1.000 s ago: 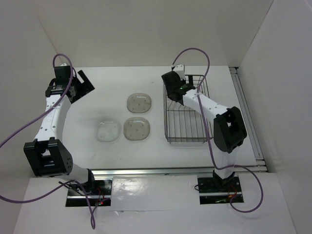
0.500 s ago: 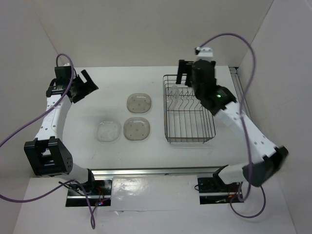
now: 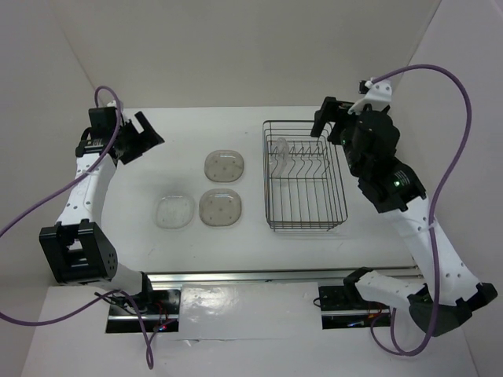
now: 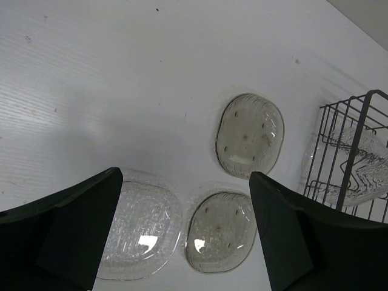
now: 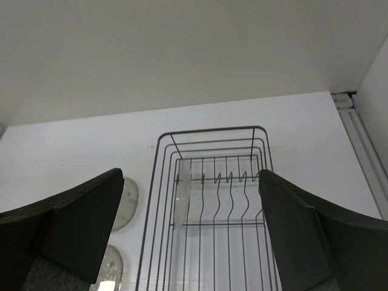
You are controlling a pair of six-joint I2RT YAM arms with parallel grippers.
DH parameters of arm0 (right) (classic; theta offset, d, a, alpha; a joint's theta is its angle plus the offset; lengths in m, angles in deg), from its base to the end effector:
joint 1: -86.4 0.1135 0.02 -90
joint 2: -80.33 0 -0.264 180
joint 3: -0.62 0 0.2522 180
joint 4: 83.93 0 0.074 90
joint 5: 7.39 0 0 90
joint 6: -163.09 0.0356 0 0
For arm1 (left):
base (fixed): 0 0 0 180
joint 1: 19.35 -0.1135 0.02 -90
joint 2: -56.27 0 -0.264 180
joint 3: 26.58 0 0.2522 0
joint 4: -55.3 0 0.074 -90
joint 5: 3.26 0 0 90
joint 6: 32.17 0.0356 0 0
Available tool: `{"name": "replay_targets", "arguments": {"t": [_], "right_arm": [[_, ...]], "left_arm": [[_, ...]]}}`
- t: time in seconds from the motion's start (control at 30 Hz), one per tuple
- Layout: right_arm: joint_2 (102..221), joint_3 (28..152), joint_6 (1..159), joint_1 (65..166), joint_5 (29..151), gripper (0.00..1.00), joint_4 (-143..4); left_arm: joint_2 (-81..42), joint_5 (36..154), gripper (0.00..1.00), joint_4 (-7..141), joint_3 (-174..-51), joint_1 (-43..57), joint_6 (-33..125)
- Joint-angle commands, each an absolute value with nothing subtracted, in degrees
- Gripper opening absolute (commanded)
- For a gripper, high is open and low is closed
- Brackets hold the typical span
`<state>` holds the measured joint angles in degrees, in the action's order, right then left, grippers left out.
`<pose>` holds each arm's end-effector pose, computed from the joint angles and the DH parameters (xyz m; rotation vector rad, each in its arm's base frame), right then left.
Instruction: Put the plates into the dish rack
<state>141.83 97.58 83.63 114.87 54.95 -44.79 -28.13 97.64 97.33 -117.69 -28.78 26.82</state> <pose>0.1879 0.0831 0.4850 0.1146 1.6252 0.1287 0.3302 0.0480 0.3427 -0.6594 2.1048 -0.4197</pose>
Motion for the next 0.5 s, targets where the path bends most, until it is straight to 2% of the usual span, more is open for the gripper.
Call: {"name": "replay_targets", "arguments": {"t": [0.0, 0.47], "right_arm": [[142.82, 96.74, 82.67, 114.97, 54.92, 1.0, -43.46], [143.35, 97.26, 82.67, 115.49, 53.78, 1.0, -43.98]], "left_arm": [[-27.75, 99.49, 1.0, 95.07, -117.43, -28.49, 28.56], [-27.75, 101.16, 1.0, 95.07, -117.43, -27.96, 29.09]]}}
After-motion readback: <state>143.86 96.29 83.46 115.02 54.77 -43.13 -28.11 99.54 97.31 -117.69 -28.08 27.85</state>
